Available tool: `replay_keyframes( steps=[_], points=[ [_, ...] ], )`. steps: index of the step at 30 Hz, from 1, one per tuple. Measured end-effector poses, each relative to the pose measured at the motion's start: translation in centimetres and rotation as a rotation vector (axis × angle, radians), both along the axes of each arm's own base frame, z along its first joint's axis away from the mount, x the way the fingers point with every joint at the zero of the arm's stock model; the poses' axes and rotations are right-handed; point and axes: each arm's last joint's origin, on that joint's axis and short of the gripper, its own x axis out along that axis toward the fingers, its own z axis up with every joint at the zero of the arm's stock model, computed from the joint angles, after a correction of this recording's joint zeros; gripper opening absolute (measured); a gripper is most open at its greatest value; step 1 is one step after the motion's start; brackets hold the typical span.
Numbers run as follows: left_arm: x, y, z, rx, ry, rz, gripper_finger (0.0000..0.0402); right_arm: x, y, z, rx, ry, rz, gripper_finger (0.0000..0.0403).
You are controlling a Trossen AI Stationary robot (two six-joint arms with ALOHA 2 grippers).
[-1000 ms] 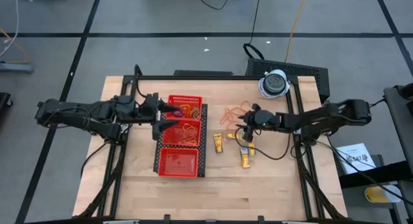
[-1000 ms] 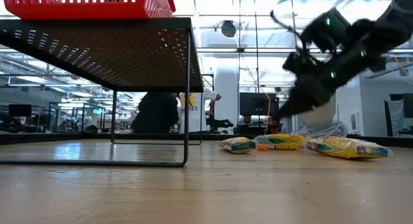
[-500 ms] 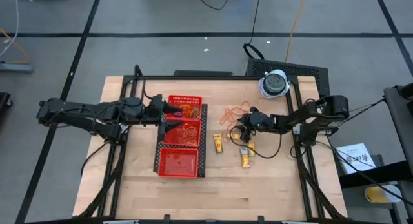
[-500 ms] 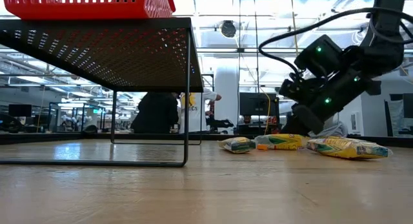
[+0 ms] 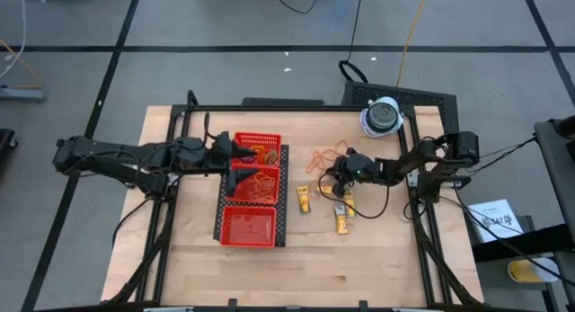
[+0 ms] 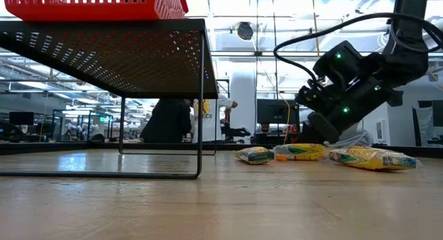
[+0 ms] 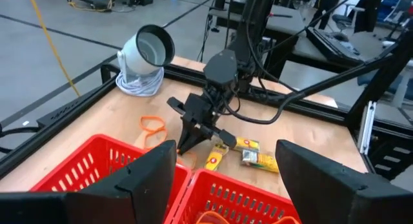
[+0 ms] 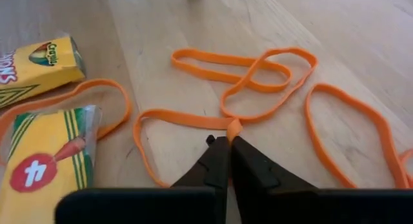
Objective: Pick & Place Office Desk Supplies
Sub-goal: Put the orange rubber band into the middle red basket on the shelf
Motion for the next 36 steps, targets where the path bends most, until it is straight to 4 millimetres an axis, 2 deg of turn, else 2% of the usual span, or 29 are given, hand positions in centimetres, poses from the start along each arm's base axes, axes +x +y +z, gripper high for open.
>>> replay_keyframes(
  steps=[4,12,17,21,26,36],
  points=[
    [0.0,0.0,0.0,0.000,-0.001,0.000,0.0274,0.1,-0.1,1.3,-0.050,-0.072,0.013,0.0002],
    [0.1,0.0,0.1,-0.002,-0.015,0.000,0.0274,0.2,0.0,6.4,-0.169,-0.317,0.053,0.0001],
    [1.0,-0.1,0.1,-0.005,-0.060,-0.001,0.0273,0.0,0.9,9.5,-0.188,-0.517,0.201,0.0001],
    [2.6,-0.1,-0.2,0.008,-0.103,-0.004,0.0273,-0.1,1.9,11.5,-0.195,-0.695,0.340,0.0001],
    [5.1,-0.3,-1.2,0.046,-0.148,-0.027,0.0274,-0.1,3.2,13.1,-0.209,-0.853,0.463,0.0001],
    [9.6,-0.8,-4.3,0.098,-0.241,-0.129,0.0273,0.6,4.5,14.8,-0.210,-0.935,0.516,0.0000]
  ],
)
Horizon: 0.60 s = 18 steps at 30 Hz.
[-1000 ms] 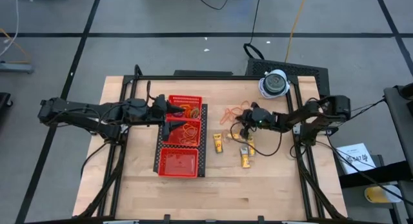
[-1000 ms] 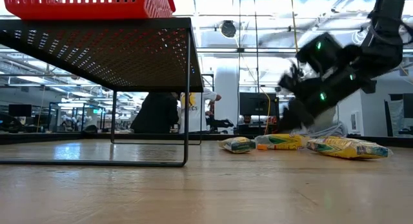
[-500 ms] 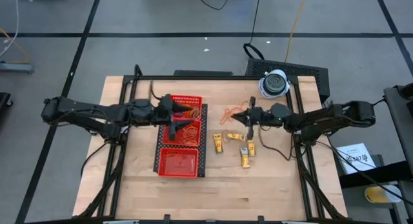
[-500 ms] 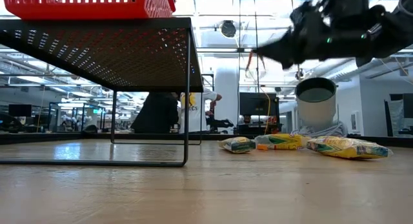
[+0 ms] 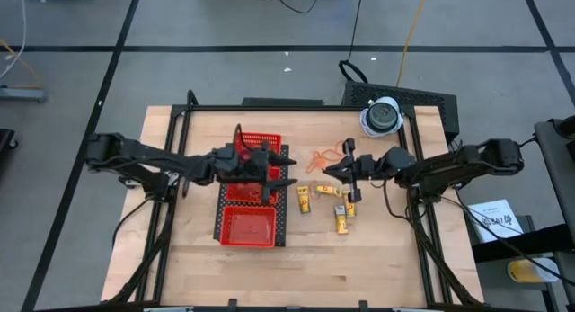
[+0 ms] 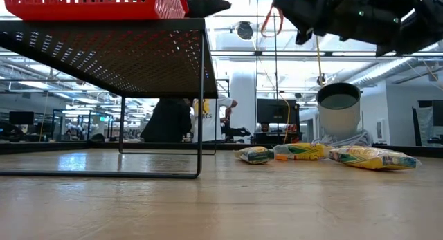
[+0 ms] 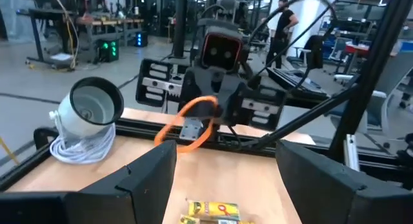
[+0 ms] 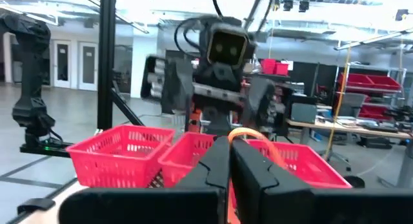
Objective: Pick & Place Office Desk Supplies
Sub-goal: Put the orange rubber band into the middle red basket on the shelf
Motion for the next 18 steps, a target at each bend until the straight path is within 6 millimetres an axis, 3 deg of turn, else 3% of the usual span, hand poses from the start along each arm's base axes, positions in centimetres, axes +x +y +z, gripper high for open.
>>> replay_keyframes(
  steps=[18],
  points=[
    [3.5,0.0,-3.3,0.085,0.004,0.080,0.0274,3.8,0.5,1.2,0.014,0.032,0.032,0.0000]
  ],
)
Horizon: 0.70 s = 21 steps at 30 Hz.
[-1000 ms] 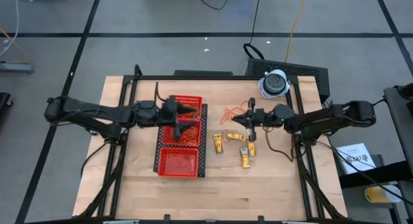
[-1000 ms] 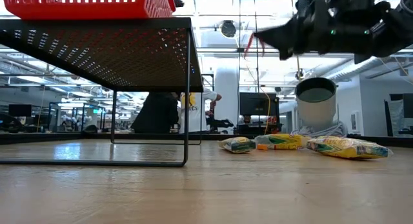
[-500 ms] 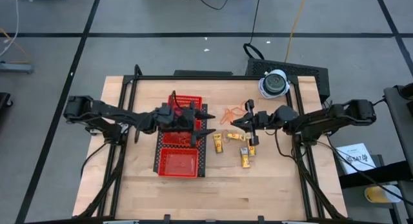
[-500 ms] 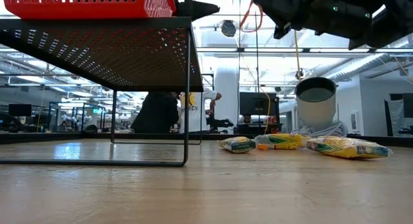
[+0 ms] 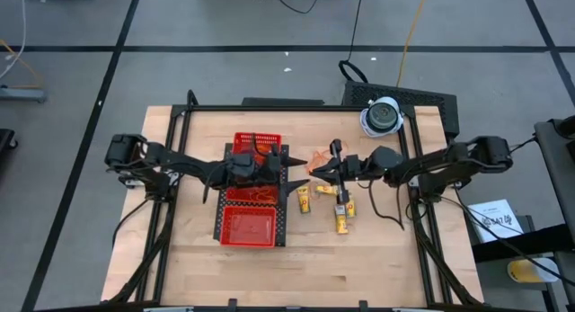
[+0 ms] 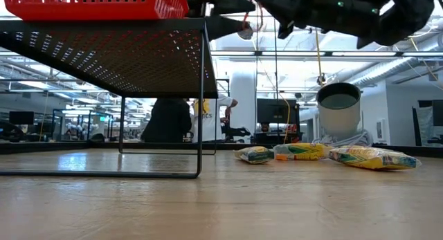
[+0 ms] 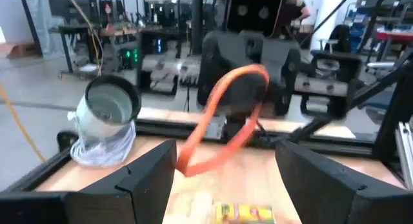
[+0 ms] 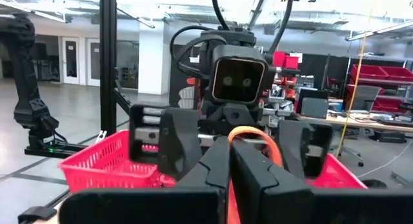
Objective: Pick & Place Office Desk Supplies
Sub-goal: Put the orange rubber band into the middle red basket on the shelf
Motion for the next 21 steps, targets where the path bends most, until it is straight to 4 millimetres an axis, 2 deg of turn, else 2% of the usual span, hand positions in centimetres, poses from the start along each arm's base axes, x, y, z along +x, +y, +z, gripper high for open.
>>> replay_keyframes(
  steps=[7,16,21],
  points=[
    [0.6,0.0,0.3,0.028,0.023,0.001,0.0274,1.9,-0.1,0.0,0.013,0.015,0.003,0.0000],
    [0.9,0.0,0.2,0.052,0.041,0.007,0.0270,2.5,-0.1,-0.3,0.015,0.027,0.007,0.0000],
    [0.9,0.0,-0.1,0.054,0.063,0.010,0.0214,2.5,0.0,-0.3,0.007,0.026,0.033,0.0000]
  ],
)
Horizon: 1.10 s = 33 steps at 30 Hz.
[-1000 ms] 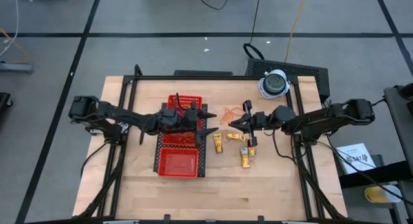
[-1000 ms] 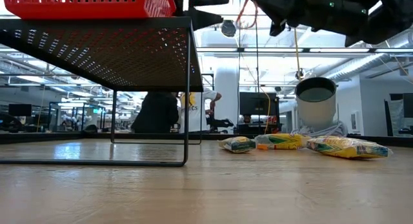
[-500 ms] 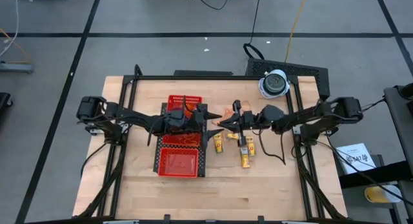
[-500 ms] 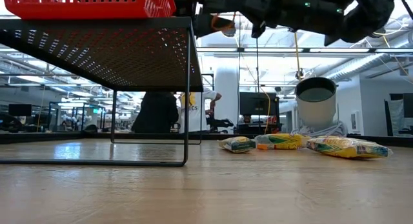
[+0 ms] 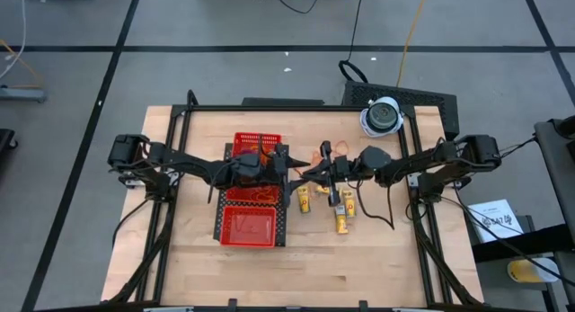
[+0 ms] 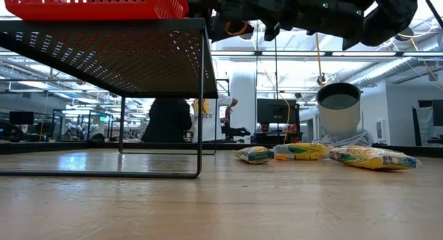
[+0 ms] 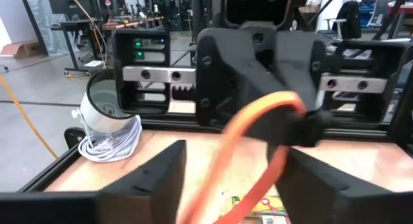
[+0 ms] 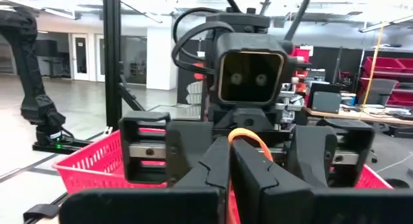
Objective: Pick & Place Office Desk Supplies
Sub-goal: Put the orange rubber band into the middle red basket on the shelf
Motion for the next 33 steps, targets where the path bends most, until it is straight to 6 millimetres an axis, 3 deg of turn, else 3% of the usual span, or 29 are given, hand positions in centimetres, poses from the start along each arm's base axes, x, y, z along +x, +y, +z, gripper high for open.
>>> replay_keyframes(
  steps=[12,18,27,33],
  points=[
    [0.0,0.0,-0.1,0.022,0.013,-0.024,0.0010,0.0,0.0,-0.2,0.000,0.021,-0.004,0.0005],
    [-0.5,-0.1,0.6,0.018,0.020,-0.063,0.0019,-0.2,0.0,0.1,0.000,0.027,-0.005,0.0037],
    [-2.5,0.0,3.0,0.020,0.044,-0.064,0.0016,-1.9,-0.2,1.7,0.010,0.099,-0.078,0.0144],
    [-4.2,0.1,4.1,0.018,0.113,-0.063,0.0009,-3.3,-0.4,1.8,-0.004,0.231,-0.148,0.0190]
  ],
)
